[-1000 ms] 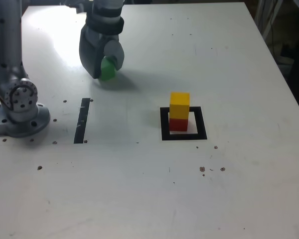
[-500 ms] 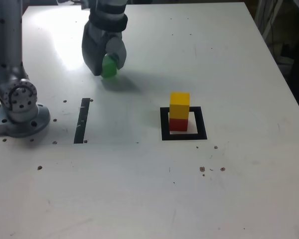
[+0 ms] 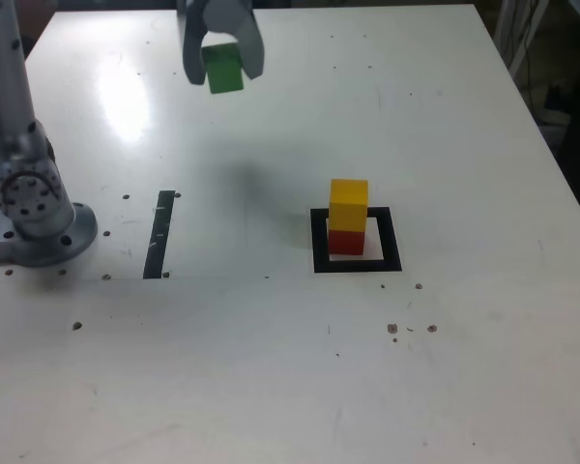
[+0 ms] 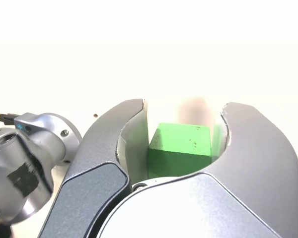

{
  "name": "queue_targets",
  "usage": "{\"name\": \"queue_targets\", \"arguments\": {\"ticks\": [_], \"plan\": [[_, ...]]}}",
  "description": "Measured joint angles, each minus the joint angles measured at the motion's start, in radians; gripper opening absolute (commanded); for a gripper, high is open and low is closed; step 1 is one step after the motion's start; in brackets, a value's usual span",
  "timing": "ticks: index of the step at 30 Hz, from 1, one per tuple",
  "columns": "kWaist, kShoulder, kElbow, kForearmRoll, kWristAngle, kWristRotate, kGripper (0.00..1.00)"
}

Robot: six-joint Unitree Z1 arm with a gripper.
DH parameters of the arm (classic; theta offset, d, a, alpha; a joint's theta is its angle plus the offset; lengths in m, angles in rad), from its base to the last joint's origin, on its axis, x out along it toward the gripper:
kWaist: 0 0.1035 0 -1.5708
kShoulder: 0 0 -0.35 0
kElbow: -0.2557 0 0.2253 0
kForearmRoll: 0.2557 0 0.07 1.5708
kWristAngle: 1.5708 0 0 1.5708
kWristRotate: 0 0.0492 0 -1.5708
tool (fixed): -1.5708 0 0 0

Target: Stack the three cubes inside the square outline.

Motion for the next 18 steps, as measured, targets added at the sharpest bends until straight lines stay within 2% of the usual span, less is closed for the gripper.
{"name": "queue_targets", "arguments": {"ticks": [6,12,18], "plan": [[-0.143,0.000,-0.136,0.094,0.009,-0.020,0.25],[-0.228,0.029,-0.221,0.122,0.017,-0.030,0.22],[-0.272,0.088,-0.263,0.124,-0.020,-0.036,0.23]]}}
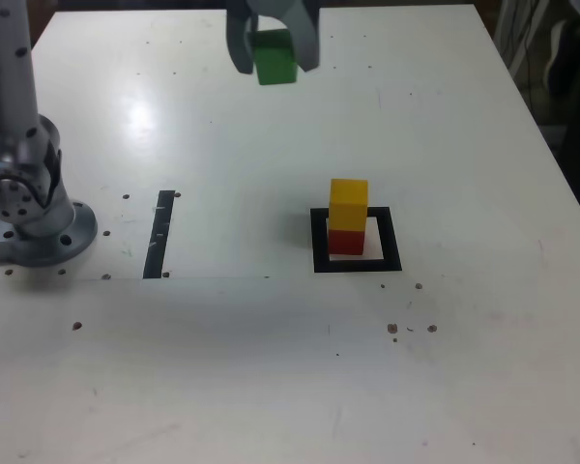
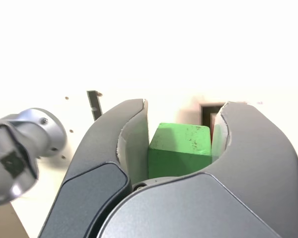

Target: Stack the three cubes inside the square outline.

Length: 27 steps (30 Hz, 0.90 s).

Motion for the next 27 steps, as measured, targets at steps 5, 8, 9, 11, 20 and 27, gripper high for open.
{"name": "queue_targets", "arguments": {"ticks": [5,8,9,11,20,27], "plan": [[-0.107,0.073,-0.091,0.016,-0.015,-0.043,0.22],[-0.152,0.109,-0.135,0.023,-0.029,-0.059,0.23],[-0.161,0.125,-0.144,0.025,-0.036,-0.063,0.23],[-0.175,0.154,-0.155,0.025,-0.047,-0.070,0.23],[-0.236,0.243,-0.157,0.024,-0.061,-0.117,0.23],[-0.238,0.272,-0.153,0.015,-0.063,-0.118,0.23]]}}
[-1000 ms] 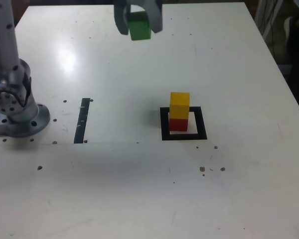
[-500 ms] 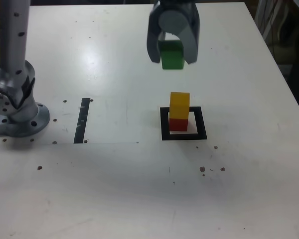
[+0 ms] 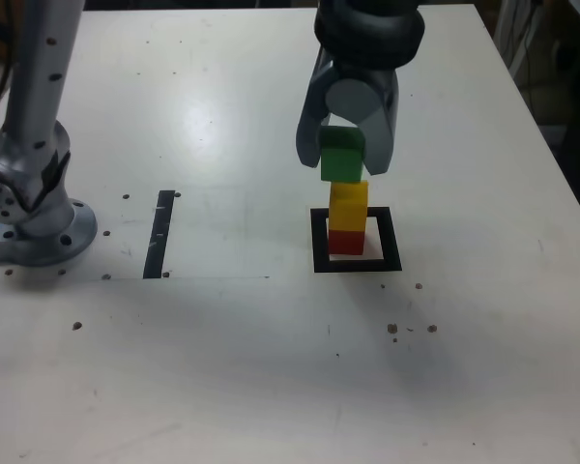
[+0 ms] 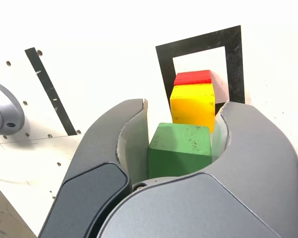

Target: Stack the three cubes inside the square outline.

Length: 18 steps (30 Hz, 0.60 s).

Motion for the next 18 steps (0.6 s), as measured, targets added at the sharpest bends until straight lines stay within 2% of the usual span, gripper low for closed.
{"name": "queue_targets", "arguments": {"ticks": [6,18], "plan": [[0.000,0.036,0.002,-0.007,-0.003,0.000,0.23],[0.008,0.058,0.003,-0.015,-0.006,0.003,0.32]]}}
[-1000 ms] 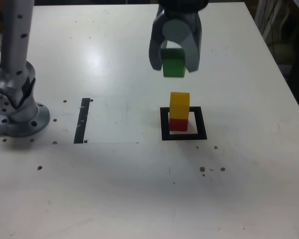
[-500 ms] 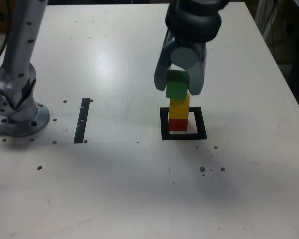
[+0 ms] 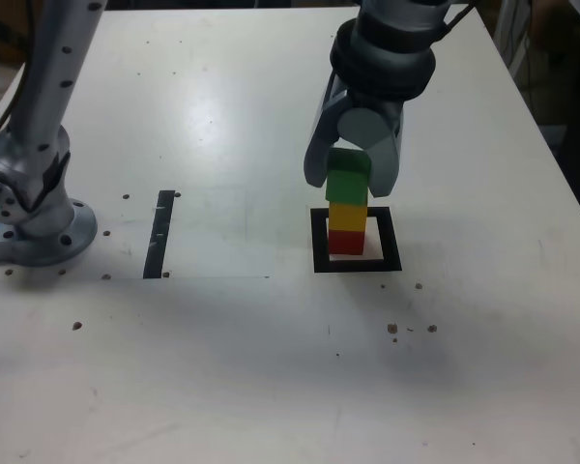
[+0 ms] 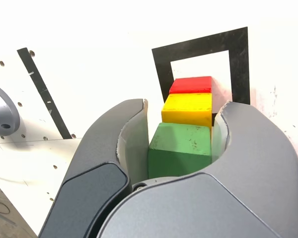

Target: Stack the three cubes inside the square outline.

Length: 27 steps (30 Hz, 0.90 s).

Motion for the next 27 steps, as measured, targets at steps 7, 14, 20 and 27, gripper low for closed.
{"name": "queue_targets", "arguments": {"ticks": [7,14,20,27], "plan": [[0.011,0.000,0.005,0.000,0.005,0.018,0.44],[0.018,0.000,0.014,-0.006,-0.001,0.025,0.63],[0.021,0.000,0.018,-0.009,-0.005,0.025,0.87],[0.021,-0.002,0.017,-0.009,0.005,0.025,0.99]]}}
